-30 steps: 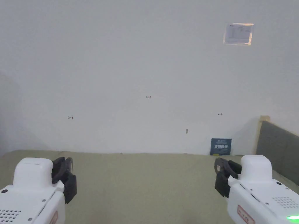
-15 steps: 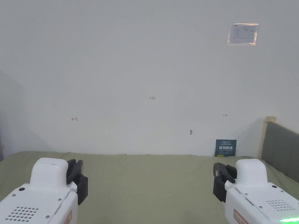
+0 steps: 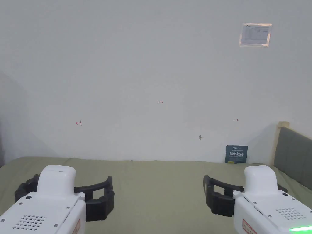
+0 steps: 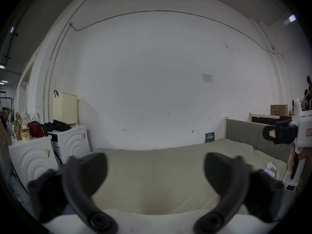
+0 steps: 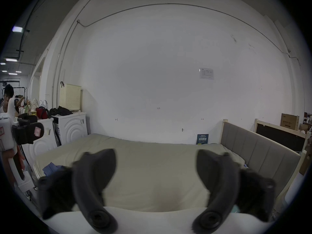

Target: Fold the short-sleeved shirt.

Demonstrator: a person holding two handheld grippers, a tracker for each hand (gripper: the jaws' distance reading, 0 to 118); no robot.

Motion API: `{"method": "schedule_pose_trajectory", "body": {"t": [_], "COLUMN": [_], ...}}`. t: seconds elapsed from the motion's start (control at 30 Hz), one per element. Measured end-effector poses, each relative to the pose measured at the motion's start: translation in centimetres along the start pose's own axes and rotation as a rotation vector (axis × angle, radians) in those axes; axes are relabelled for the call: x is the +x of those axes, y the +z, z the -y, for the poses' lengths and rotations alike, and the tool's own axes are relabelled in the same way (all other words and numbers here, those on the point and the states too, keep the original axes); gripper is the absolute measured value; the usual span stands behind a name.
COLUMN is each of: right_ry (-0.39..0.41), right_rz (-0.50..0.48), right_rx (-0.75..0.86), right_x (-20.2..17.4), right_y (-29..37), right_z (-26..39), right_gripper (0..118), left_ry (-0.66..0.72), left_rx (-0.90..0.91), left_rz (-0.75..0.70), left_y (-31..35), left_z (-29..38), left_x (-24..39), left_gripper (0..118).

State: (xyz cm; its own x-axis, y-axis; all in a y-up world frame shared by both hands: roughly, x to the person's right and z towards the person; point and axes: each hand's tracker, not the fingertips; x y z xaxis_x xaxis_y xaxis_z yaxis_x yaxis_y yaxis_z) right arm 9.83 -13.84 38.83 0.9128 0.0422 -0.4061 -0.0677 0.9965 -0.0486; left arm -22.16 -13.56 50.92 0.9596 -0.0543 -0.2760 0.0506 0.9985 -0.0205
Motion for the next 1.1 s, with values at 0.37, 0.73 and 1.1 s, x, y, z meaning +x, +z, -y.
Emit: {"method": "schedule_pose_trajectory", "body": {"t": [0.37, 0.73, 1.1], "right_ry": [-0.121, -0.230, -0.164], "right_rz": [0.119, 0.099, 0.031], "right_rx": [-0.060, -0.038, -0.017], "right_x": [-0.9, -0.3, 0.2], "right_y": [0.5, 1.0, 0.9], "right_z": [-1.3, -1.6, -1.5], "right_gripper": [118, 118, 118], "left_ry": [0.008, 0.012, 0.012], "left_rx": [-0.002, 0.010, 0.011], "left_rz": [-0.008, -0.017, -0.020], "left_y": [0.4, 0.3, 0.4], "left_z": [0.1, 0.0, -0.1], "left_x": [-0.2, 0.0, 0.2], "left_gripper": [118, 118, 118]}}
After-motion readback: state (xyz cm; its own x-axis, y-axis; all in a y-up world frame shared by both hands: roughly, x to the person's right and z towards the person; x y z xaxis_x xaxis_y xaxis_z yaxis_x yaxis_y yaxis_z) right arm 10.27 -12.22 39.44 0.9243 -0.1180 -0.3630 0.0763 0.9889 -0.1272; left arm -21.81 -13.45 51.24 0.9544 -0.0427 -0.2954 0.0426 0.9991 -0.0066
